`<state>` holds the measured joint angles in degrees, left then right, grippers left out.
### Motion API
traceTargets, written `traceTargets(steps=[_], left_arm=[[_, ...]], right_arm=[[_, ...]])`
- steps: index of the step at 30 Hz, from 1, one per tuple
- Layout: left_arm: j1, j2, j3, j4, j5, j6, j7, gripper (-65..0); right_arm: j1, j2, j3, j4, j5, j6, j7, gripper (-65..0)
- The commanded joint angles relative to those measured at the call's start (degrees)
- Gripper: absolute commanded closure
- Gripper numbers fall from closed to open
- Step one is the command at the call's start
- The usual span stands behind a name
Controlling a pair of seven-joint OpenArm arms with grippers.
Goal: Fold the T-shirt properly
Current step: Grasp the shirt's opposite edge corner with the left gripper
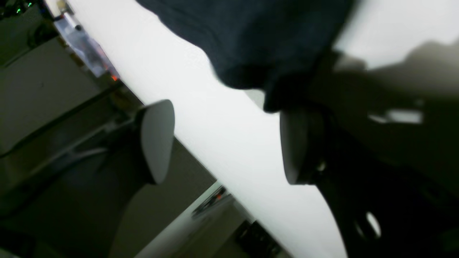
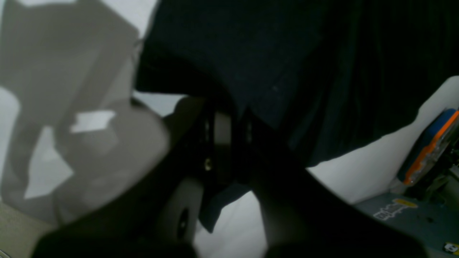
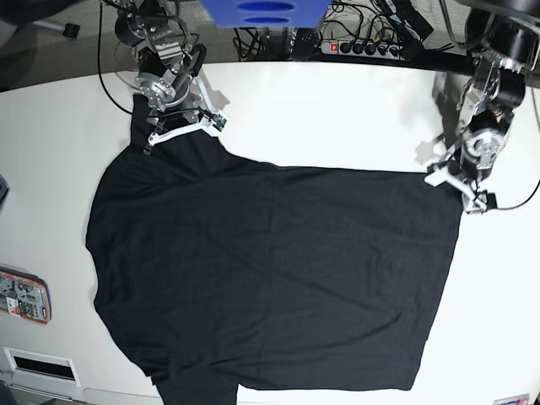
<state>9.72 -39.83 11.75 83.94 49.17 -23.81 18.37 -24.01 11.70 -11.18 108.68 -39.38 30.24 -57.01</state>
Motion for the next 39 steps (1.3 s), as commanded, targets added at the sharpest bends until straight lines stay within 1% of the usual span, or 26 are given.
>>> traceTargets(steps=[1, 7, 11, 14, 16, 18, 21, 24, 26, 29, 30, 31, 36, 39], left_arm=[[0.00, 0.93, 1.39, -0.29, -2.62, -2.34, -2.94, -44.2], [-0.97, 2.08, 5.53, -3.81, -2.71, -2.25, -2.94, -44.2], [-2.37, 3.92, 5.70, -5.57, -2.35, -2.25, -2.94, -43.9], [-2.46, 4.45, 5.70, -6.53, -2.44, -2.25, -2.94, -43.0], [-2.46, 5.33, 6.49, -6.53, -2.27, -2.25, -2.94, -39.3], [-2.46, 5.33, 7.55, -6.53, -2.62, -2.25, -2.94, -32.7], [-2.46, 5.50, 7.99, -6.53, -2.71, -2.25, -2.94, -20.4], [-2.46, 7.26, 7.72, -6.53, -2.71, -2.25, -2.94, -11.0], [-2.55, 7.61, 7.64, -6.53, -2.71, -2.25, -2.94, -8.4], [-2.55, 7.79, 7.81, -6.53, -2.27, -2.25, -2.94, -6.9], [-2.55, 7.79, 7.90, -6.36, -2.18, -2.25, -2.94, -4.3], [-2.55, 7.79, 7.90, -6.27, -2.18, -2.25, -2.94, 0.0], [-3.34, 7.44, 7.55, -6.18, -2.00, -2.25, -2.94, 0.0], [-2.99, 7.53, 3.42, -6.10, -2.09, -2.25, -2.94, 0.0]], right_arm=[[-0.47, 0.21, -0.12, 0.72, 1.00, 0.93, -0.70, 0.0], [-0.47, -0.50, -0.12, 0.99, 1.00, 0.93, -0.79, 0.0], [-0.47, -0.58, -0.12, 0.99, 1.00, 0.93, -0.79, 0.0], [-0.47, -0.58, -0.12, 0.99, 1.00, 0.93, -0.79, 0.0], [-0.47, -0.58, -0.12, 0.99, 1.00, 0.93, -0.79, 0.0], [-0.47, -0.58, -0.12, 0.99, 1.00, 0.93, -0.79, 0.0], [-0.47, -0.58, -0.12, 0.99, 1.00, 0.93, -0.79, 0.0], [-0.47, -0.58, -0.12, 0.99, 1.00, 0.93, -0.79, 0.0], [-0.47, -0.58, -0.20, 0.99, 1.09, 0.93, -0.79, 0.0], [-0.47, -0.67, -1.61, 0.99, 1.00, 0.93, -0.79, 0.0], [-0.47, -0.67, -2.14, 1.07, 1.00, 0.93, -0.79, 0.0], [-0.47, -0.67, -2.23, 1.07, 1.00, 0.93, -0.79, 0.0], [-0.47, -0.67, -3.02, 1.43, 1.00, 0.93, -0.70, 0.0], [-0.39, -0.67, -2.75, 1.43, 0.91, 0.75, -0.26, 0.0]])
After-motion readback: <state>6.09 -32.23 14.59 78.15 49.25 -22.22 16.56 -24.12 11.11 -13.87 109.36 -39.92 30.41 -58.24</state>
